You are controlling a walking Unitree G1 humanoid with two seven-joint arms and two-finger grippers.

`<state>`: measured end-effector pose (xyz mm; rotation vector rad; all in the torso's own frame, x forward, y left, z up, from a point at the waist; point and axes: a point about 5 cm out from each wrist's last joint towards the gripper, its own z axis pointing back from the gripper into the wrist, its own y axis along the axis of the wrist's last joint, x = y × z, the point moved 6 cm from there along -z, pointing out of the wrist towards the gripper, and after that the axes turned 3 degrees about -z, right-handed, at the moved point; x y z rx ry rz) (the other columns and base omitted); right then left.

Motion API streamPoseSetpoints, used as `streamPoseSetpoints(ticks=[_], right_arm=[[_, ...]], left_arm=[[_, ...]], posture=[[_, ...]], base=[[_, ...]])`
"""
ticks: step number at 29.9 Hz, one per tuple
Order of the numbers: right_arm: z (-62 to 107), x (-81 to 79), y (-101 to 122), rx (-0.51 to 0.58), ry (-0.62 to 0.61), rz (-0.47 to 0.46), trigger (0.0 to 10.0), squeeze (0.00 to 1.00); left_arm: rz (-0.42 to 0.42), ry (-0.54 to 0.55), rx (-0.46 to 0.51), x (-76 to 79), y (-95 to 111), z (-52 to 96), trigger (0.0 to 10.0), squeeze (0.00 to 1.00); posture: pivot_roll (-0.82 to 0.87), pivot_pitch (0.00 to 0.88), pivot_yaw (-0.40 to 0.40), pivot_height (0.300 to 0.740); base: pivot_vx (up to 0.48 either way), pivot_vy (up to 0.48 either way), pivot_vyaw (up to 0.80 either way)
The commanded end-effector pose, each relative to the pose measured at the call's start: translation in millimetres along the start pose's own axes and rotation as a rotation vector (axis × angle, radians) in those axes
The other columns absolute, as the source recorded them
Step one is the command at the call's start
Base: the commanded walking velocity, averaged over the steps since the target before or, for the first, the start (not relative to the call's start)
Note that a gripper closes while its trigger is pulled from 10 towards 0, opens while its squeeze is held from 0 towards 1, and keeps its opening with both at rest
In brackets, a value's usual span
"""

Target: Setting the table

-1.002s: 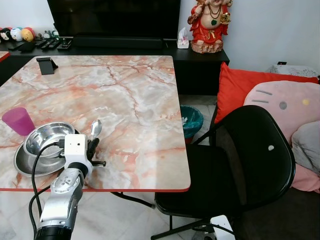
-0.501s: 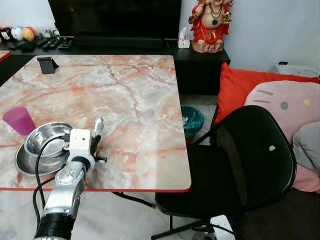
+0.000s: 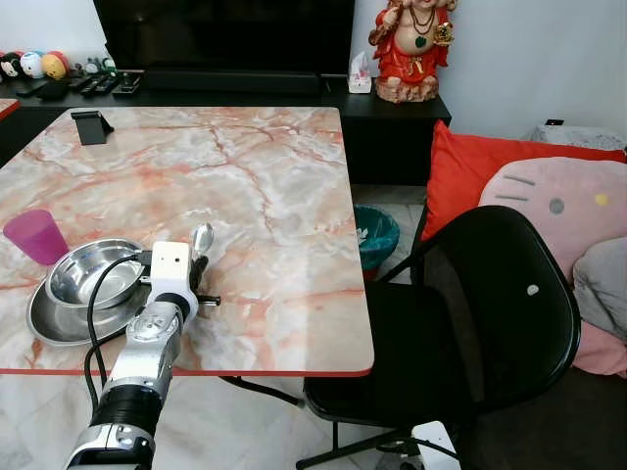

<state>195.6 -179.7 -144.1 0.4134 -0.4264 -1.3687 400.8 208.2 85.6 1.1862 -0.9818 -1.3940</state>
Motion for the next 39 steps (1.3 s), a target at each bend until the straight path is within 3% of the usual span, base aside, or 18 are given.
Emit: streamPoseSetpoints(ticks=[1, 21, 38, 39], right_arm=[[0.3, 0.4, -3.6, -0.013, -0.004, -0.007, 10.0, 0.00], [0.3, 0.4, -3.8, -0.014, -0.004, -0.006, 10.0, 0.00], [0.3, 0.3, -3.7, -0.014, -0.003, -0.006, 10.0, 0.00], [0.3, 0.3, -3.7, -0.015, -0.003, -0.006, 10.0, 0.00]], left_arm=[[-0.029, 0.007, -0.002, -3.0, -0.4, -1.1, 10.0, 0.00], [-0.068, 0.012, -0.052, -7.3, -20.0, 4.5, 10.0, 0.00], [-0.070, -0.003, -0.067, -1.0, -29.9, 10.8, 10.0, 0.00], [-0.070, -0.003, -0.066, -1.0, -29.8, 10.8, 10.0, 0.09]], posture=[[-0.03, 0.000, -0.001, 0.740], [-0.03, 0.000, -0.002, 0.740], [-0.02, 0.000, -0.002, 0.740], [-0.02, 0.000, -0.002, 0.740]], base=[[0.000, 0.000, 0.00], [0.000, 0.000, 0.00], [0.000, 0.000, 0.00], [0.000, 0.000, 0.00]])
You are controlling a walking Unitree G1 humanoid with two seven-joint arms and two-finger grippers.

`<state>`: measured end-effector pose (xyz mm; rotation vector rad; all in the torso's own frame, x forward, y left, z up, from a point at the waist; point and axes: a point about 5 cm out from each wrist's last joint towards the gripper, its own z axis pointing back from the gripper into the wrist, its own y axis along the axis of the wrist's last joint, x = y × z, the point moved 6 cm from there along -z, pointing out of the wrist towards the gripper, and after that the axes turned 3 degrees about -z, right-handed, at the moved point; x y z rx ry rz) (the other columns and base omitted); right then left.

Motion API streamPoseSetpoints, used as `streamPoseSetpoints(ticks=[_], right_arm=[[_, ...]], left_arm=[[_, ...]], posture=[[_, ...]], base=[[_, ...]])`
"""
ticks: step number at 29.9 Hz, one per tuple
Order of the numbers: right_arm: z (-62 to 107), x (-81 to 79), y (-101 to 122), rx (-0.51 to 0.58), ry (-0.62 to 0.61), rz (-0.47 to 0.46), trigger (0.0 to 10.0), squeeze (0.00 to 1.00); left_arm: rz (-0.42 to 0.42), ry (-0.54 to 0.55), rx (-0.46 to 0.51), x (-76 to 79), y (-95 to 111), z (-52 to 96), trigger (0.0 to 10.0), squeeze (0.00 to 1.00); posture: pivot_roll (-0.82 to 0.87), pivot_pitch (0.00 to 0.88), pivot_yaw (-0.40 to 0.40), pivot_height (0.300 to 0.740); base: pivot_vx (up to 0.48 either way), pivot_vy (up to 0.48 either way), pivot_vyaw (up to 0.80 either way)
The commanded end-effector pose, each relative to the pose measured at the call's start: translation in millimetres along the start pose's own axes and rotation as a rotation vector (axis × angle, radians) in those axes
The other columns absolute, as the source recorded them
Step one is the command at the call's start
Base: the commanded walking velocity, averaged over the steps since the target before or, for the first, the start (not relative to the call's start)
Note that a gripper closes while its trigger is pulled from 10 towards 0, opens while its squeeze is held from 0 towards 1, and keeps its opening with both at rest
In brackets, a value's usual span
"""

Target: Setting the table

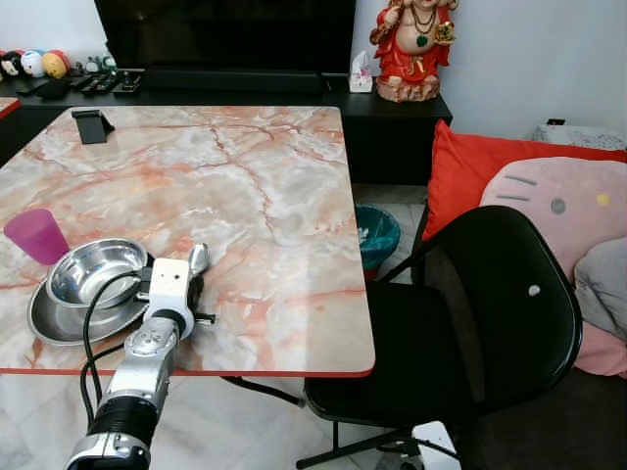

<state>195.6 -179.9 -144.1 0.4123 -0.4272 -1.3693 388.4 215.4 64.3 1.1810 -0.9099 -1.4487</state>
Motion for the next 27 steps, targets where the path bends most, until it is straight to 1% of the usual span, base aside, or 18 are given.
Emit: streamPoseSetpoints(ticks=[1, 6, 20, 21, 24, 25, 27], right_arm=[[0.3, 0.1, -3.6, -0.014, -0.001, -0.006, 10.0, 0.00], [0.3, -0.2, -3.7, -0.014, 0.000, -0.006, 10.0, 0.00], [0.3, 0.0, -3.8, -0.015, 0.000, -0.006, 10.0, 0.00], [0.4, 0.1, -3.9, -0.015, -0.001, -0.005, 10.0, 0.00], [0.4, 0.1, -4.0, -0.015, 0.000, -0.005, 10.0, 0.00], [0.4, 0.1, -3.9, -0.015, 0.000, -0.004, 10.0, 0.00], [0.4, 0.1, -4.1, -0.015, 0.000, -0.004, 10.0, 0.00]], left_arm=[[-0.020, -0.006, -0.010, 2.6, -5.2, 2.3, 10.0, 0.11], [-0.023, -0.002, -0.008, 1.5, -4.4, 2.4, 10.0, 0.09], [-0.022, 0.000, -0.002, 2.3, -2.0, 1.5, 10.0, 0.12], [-0.022, 0.000, -0.001, 2.8, -1.6, 1.2, 10.0, 0.20], [-0.022, -0.001, 0.000, 3.1, -1.2, 1.1, 10.0, 0.21], [-0.021, 0.000, 0.002, 3.0, -0.9, 1.0, 10.0, 0.72], [-0.021, 0.002, 0.002, 2.8, -0.7, 0.9, 10.0, 0.72]], posture=[[-0.02, 0.000, -0.002, 0.740], [-0.03, 0.000, -0.001, 0.740], [-0.02, 0.000, -0.003, 0.740], [-0.02, 0.000, -0.003, 0.740], [-0.02, 0.000, -0.004, 0.740], [-0.03, 0.000, -0.003, 0.740], [-0.03, 0.000, -0.004, 0.740]], base=[[0.000, 0.000, 0.00], [0.000, 0.000, 0.00], [0.000, 0.000, 0.00], [0.000, 0.000, 0.00], [0.000, 0.000, 0.00], [0.000, 0.000, 0.00], [0.000, 0.000, 0.00]])
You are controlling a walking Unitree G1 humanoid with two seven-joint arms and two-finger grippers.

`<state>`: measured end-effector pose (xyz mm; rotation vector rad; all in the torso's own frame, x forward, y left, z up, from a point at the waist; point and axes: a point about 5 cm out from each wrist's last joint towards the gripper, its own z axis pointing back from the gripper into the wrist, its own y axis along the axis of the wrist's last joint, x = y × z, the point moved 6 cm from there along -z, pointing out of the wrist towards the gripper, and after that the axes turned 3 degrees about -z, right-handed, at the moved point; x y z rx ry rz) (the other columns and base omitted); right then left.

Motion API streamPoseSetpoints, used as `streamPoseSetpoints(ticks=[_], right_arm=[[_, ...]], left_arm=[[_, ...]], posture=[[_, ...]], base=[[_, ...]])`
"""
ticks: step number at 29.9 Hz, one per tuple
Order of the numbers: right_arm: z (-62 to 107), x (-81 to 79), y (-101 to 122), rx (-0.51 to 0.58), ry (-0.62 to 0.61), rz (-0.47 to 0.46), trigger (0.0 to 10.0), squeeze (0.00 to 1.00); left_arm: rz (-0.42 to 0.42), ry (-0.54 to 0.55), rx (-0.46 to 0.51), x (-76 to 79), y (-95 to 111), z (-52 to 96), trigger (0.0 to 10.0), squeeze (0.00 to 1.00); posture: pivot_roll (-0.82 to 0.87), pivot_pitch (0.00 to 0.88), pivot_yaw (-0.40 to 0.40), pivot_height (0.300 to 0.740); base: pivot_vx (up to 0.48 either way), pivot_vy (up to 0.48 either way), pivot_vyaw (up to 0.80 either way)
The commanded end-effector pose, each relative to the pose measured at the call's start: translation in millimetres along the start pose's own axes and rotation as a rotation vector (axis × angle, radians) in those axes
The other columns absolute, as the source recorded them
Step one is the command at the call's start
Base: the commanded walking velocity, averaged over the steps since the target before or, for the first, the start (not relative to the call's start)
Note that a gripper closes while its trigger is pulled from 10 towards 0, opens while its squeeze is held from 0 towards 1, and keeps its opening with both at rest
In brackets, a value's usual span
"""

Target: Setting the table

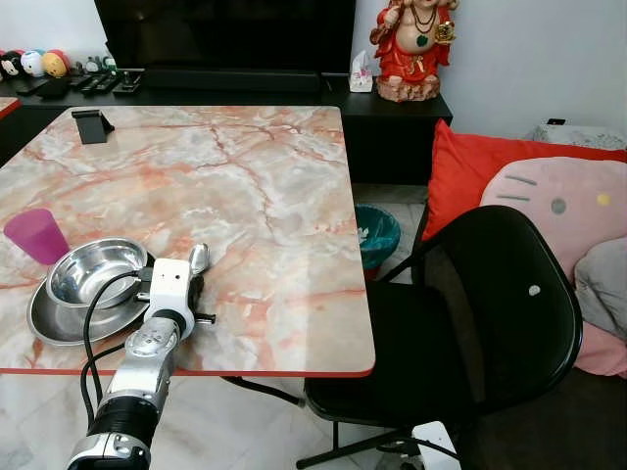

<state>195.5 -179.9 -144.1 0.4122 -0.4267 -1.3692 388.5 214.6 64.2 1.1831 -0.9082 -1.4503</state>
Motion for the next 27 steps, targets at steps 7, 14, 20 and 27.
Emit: streamPoseSetpoints(ticks=[7, 14, 20, 27], right_arm=[[0.4, 0.3, -4.0, -0.016, 0.000, -0.002, 10.0, 0.00], [0.3, 0.2, -4.0, -0.016, 0.000, -0.002, 10.0, 0.00], [0.4, 0.2, -4.1, -0.017, 0.001, 0.000, 10.0, 0.00], [0.4, -0.1, -4.1, -0.017, 0.001, -0.003, 10.0, 0.00]], left_arm=[[-0.029, 0.005, 0.005, 0.9, 0.5, 0.4, 10.0, 0.66], [-0.032, 0.003, 0.024, 2.8, 5.3, 0.3, 10.0, 0.00], [-0.088, -0.005, 0.106, 6.5, 25.9, 0.6, 10.0, 0.00], [-0.199, 0.034, 0.200, 1.9, 53.3, 2.5, 10.0, 0.00]], posture=[[-0.02, 0.000, -0.005, 0.740], [-0.02, 0.000, -0.005, 0.740], [-0.03, 0.000, -0.004, 0.740], [-0.02, 0.000, -0.005, 0.740]], base=[[0.000, 0.000, 0.00], [0.000, 0.000, 0.00], [0.000, 0.000, 0.00], [0.000, 0.000, 0.00]])
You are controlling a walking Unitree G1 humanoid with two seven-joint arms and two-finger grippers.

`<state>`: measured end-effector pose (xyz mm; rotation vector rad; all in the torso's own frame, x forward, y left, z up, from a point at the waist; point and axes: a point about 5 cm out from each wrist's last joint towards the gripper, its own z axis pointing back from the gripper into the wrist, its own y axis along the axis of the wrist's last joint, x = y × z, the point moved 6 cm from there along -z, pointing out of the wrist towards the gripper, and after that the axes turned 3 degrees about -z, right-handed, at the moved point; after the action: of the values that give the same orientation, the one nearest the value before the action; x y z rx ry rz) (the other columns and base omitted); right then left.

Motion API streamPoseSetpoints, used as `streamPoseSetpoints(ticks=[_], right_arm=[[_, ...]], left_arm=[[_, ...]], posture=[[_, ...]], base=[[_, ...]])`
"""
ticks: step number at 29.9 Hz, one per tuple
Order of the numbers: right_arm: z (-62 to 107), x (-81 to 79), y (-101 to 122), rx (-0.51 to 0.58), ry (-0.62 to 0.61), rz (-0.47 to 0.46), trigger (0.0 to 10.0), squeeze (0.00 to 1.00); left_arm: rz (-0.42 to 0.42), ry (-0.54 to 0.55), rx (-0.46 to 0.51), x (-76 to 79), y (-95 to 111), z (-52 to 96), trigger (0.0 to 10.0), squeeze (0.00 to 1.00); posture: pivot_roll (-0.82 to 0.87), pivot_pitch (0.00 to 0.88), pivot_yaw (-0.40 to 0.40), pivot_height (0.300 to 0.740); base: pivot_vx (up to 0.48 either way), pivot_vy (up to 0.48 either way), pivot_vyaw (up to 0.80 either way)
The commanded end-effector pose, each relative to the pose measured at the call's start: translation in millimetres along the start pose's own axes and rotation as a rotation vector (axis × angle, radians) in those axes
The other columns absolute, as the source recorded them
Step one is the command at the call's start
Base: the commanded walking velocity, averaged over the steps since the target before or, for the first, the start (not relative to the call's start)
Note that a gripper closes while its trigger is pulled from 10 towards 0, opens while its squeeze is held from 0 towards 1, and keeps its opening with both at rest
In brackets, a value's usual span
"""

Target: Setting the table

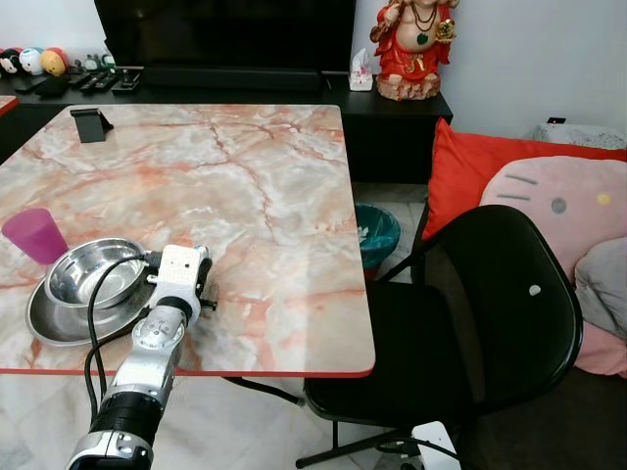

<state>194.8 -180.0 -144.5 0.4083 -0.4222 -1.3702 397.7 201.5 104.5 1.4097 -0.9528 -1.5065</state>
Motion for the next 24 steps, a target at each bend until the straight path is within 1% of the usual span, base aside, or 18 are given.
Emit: streamPoseSetpoints(ticks=[1, 3, 4, 5, 6, 10, 11, 14, 15, 19, 24], right_arm=[[0.3, 0.0, -3.3, -0.011, 0.000, -0.003, 10.0, 0.00], [0.4, -0.1, -3.4, -0.011, 0.000, -0.006, 10.0, 0.00], [0.4, -0.2, -3.5, -0.011, 0.000, -0.006, 10.0, 0.00], [0.4, -0.3, -3.5, -0.010, 0.000, -0.008, 10.0, 0.00], [0.4, -0.4, -3.5, -0.008, 0.000, -0.012, 10.0, 0.00], [0.5, -0.1, -3.6, -0.008, -0.001, -0.012, 10.0, 0.00], [0.6, 0.4, -3.9, -0.009, -0.001, -0.011, 10.0, 0.00], [0.7, 1.4, -4.3, -0.010, -0.003, -0.004, 10.0, 0.00], [0.8, 1.9, -4.3, -0.010, -0.005, -0.003, 10.0, 0.00], [0.7, 1.7, -4.1, -0.009, -0.005, -0.001, 10.0, 0.00], [0.9, 0.9, -5.2, -0.011, -0.002, 0.002, 10.0, 0.00]], left_arm=[[-0.050, 0.027, 0.073, -6.2, 17.9, 0.1, 10.0, 0.00], [-0.039, 0.055, 0.166, -10.7, 37.2, 3.8, 10.0, 0.00], [-0.030, 0.064, 0.199, -12.0, 43.3, 5.9, 10.0, 0.00], [-0.009, 0.083, 0.243, -14.4, 51.1, 10.7, 10.0, 0.00], [0.009, 0.105, 0.282, -16.4, 54.3, 19.1, 10.0, 0.00], [0.020, 0.147, 0.277, -19.4, 40.9, 37.0, 10.0, 0.00], [0.022, 0.166, 0.274, -21.0, 37.2, 43.6, 10.0, 0.00], [0.040, 0.186, 0.270, -22.5, 33.3, 53.1, 10.0, 0.00], [0.051, 0.182, 0.285, -21.1, 35.4, 56.8, 10.0, 0.00], [0.064, 0.169, 0.314, -17.7, 43.5, 60.7, 10.0, 0.00], [0.069, 0.162, 0.306, -13.7, 43.3, 59.5, 10.0, 0.00]], posture=[[-0.03, 0.000, -0.004, 0.740], [-0.03, 0.000, -0.003, 0.740], [-0.03, 0.000, -0.003, 0.740], [-0.03, 0.000, -0.002, 0.740], [-0.03, 0.000, -0.001, 0.740], [-0.03, 0.000, -0.007, 0.740], [-0.02, 0.000, -0.013, 0.740], [-0.02, 0.000, -0.015, 0.740], [-0.02, 0.000, -0.015, 0.740], [-0.02, 0.000, -0.013, 0.740], [-0.03, 0.000, -0.008, 0.740]], base=[[0.000, 0.000, 0.00], [0.000, 0.000, 0.00], [0.000, 0.000, 0.00], [0.000, 0.000, 0.00], [0.000, 0.000, 0.00], [0.000, 0.000, 0.00], [0.000, 0.000, 0.00], [0.000, 0.000, 0.00], [0.000, 0.000, 0.00], [0.000, 0.000, 0.00], [0.000, 0.296, 0.00]])
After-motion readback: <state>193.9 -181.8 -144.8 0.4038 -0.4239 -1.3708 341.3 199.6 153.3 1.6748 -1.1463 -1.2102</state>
